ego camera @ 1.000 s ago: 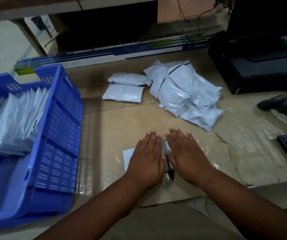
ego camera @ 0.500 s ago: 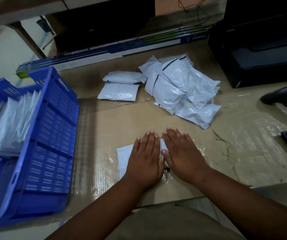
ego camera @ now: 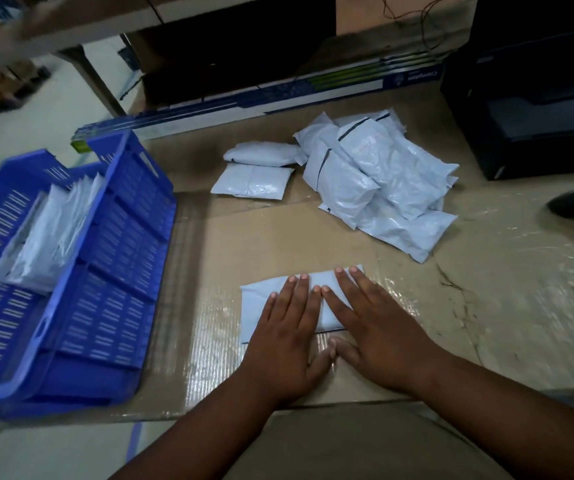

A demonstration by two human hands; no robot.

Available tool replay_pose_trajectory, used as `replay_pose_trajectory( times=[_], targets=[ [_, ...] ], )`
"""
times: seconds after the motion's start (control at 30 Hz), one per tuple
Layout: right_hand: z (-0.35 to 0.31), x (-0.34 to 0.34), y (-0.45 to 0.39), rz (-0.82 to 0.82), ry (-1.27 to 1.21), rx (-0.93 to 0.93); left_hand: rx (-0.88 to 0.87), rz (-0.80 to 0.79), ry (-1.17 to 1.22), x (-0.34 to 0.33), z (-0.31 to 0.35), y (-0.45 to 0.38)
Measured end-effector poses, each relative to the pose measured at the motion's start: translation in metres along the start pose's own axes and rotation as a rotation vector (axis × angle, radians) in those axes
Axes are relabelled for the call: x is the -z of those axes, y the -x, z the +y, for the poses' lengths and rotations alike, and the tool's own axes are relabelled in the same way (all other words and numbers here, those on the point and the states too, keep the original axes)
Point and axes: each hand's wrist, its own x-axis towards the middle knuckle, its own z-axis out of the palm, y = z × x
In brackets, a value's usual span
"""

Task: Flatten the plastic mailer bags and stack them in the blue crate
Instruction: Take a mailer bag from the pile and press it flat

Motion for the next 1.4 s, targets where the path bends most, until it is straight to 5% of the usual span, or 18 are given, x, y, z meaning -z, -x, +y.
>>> replay_pose_trajectory(
  times=[0.37,0.63,0.97,1.07,1.2,1.4],
  targets=[
    [-0.004,0.016,-0.004,-0.065,0.041,-0.022,0.042,0.03,-0.01,0.013,-0.01,0.007],
    [-0.048,0.005,-0.047,-0.11,0.132,0.234,0.193,-0.034,-0.101,0.0,-0.047,0.048],
    [-0.047,0.002,-0.047,-0.114,0.081,0.19,0.254,-0.008,-0.055,0.005,-0.04,0.045],
    [-0.044,0.013,-0.051,-0.068,0.08,0.1,0.114,0.108,0.026,0.015,-0.028,0.028],
    [-0.034,0.009,-0.051,-0.136,0.096,0.081,0.028,0.059,0.158,0.005,-0.013,-0.007],
    [-0.002,0.007,-0.028,-0.093,0.062,-0.042,0.157,0.015,-0.045,-0.015,-0.057,0.016]
  ],
)
